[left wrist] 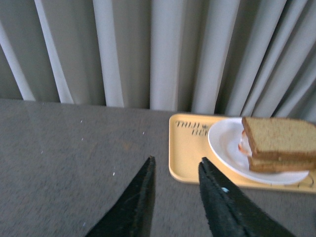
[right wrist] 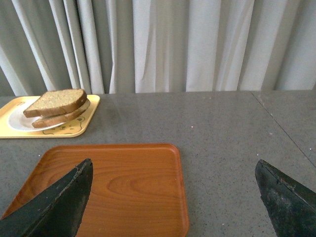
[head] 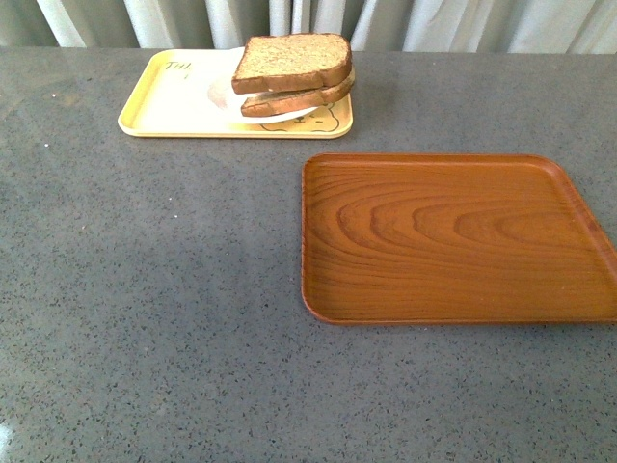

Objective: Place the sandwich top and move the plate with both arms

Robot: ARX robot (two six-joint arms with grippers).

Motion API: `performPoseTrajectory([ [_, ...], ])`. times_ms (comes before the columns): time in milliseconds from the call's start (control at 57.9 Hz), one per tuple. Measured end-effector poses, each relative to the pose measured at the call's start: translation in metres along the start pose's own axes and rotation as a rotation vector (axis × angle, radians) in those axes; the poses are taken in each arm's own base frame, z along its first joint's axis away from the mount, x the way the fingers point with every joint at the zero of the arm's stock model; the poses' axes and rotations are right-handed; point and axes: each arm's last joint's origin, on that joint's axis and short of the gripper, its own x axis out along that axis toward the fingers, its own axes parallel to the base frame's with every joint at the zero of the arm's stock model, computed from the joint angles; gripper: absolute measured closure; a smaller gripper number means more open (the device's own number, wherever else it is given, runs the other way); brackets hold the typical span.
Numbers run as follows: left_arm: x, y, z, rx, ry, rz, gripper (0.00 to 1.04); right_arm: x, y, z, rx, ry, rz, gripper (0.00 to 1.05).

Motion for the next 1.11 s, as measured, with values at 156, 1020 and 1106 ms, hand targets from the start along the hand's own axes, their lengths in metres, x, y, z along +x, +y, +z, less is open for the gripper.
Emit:
performPoseTrajectory([
  [156,-0.024,0.000,0.007,0.022,0.005,0.001,1.03,0.000,0.000,0.000,0.000,0.000,0.000,0.09],
  [1020,-0.105,0.000,0.009,0.034,-0.001,0.000,1.03,0.000,0.000,0.000,0.000,0.000,0.000,0.09],
  [1106,-0.110,0.000,0.012,0.034,-0.009,0.000,1.03,0.000,0.000,0.000,0.000,0.000,0.000,0.09],
])
